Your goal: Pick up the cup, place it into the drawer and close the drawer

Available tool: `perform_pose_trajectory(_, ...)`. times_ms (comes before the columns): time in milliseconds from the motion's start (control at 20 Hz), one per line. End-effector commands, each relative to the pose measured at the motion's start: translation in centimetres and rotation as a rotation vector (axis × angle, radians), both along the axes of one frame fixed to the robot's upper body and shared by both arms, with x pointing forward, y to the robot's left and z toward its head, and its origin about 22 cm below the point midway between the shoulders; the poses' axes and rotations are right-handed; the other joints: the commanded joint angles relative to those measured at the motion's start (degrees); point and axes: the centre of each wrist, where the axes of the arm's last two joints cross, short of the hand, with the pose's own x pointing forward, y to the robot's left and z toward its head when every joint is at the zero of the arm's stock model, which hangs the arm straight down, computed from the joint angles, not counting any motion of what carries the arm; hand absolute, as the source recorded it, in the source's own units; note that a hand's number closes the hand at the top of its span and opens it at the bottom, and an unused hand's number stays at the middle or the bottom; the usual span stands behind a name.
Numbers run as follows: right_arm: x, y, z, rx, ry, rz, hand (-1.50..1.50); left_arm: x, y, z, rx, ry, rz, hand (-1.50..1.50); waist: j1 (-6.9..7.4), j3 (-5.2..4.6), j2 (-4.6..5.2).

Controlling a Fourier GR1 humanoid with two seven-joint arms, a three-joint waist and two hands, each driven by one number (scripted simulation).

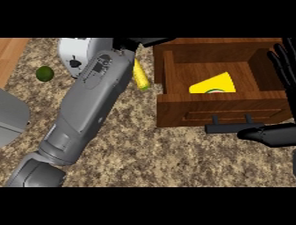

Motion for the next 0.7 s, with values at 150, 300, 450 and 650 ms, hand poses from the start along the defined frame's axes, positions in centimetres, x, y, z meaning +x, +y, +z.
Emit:
perform_pose_trajectory(150, 0.6, 0.1, 0.3, 0.001, -0.009, 0.047, -1.50, 0.9, -2.3, -0.2, 0.133, 0.117, 0.080, 1.50, -2.34, 0.03, 0.88)
perform_pose_trajectory(300, 1.0, 1.6, 0.3, 0.005, -0.026, 0.079, -1.50, 0.7, -2.6, -1.6, 0.186, 0.181, 0.130, 1.50, -4.14, 0.07, 0.94)
perform_pose_trajectory(450, 1.5, 0.6, 1.4, -0.008, -0.037, 0.070, -1.50, 0.9, -2.3, -2.6, 0.258, 0.216, 0.059, 1.50, -4.97, 0.07, 1.53)
perform_pose_trajectory(650, 1.6, 2.8, 1.4, 0.000, -0.044, 0.114, -1.50, 0.8, -2.6, -3.2, 0.356, 0.286, 0.029, 1.50, -6.74, 0.10, 1.79)
